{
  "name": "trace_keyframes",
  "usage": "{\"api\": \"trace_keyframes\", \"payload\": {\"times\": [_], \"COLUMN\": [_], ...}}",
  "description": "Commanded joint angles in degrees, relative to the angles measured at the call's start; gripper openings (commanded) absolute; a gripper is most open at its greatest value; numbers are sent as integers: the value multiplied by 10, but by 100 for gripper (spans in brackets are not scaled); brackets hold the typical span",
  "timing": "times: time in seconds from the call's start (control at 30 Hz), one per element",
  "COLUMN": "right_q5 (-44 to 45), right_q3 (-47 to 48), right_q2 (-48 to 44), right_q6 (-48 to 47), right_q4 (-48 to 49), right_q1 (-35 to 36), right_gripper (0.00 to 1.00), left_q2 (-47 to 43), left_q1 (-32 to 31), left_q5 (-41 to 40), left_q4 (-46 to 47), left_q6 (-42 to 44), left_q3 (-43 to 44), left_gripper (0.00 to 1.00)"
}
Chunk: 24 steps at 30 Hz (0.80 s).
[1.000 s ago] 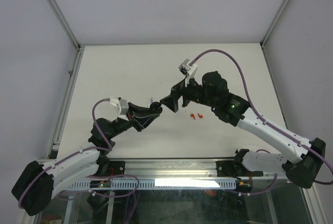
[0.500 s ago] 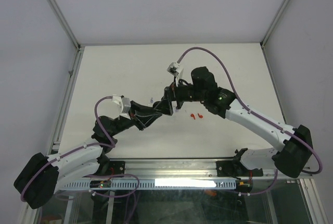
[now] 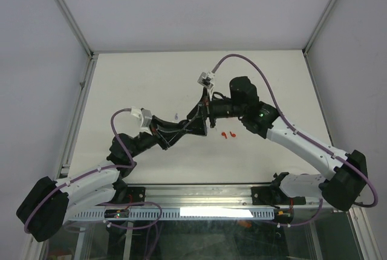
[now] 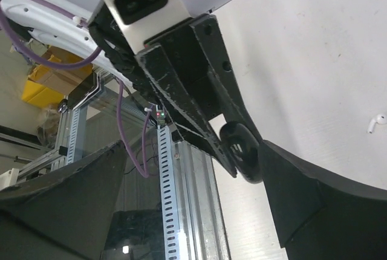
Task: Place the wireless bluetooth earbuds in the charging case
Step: Close the charging case, then place the charging case at the center of the board.
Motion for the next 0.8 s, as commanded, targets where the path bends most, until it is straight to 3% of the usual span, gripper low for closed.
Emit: {"api": "trace_keyframes", "payload": {"times": [0.0, 0.17, 0.4, 0.57, 0.77], "right_q5": [-43, -12, 232, 340, 445], "right_q3": [-8, -8, -16, -42, -53], "right_q2": [-33, -37, -41, -36, -17], "right_q6": [1, -12, -42, -42, -40], "right_q4": [48, 34, -41, -56, -86], "right_q1": [-1, -2, -2, -2, -2], "right_gripper": [93, 93, 93, 93, 93], "left_q2": [-6, 1, -4, -19, -32], "left_q1": [7, 8, 23, 63, 141], "left_q5": [-30, -47, -146, -212, -221], "left_q4": [-11, -16, -161, -256, -339], "left_q6": [-30, -51, -94, -168, -243], "left_q3": [4, 2, 23, 17, 9], "left_gripper": [0, 0, 0, 0, 5]}}
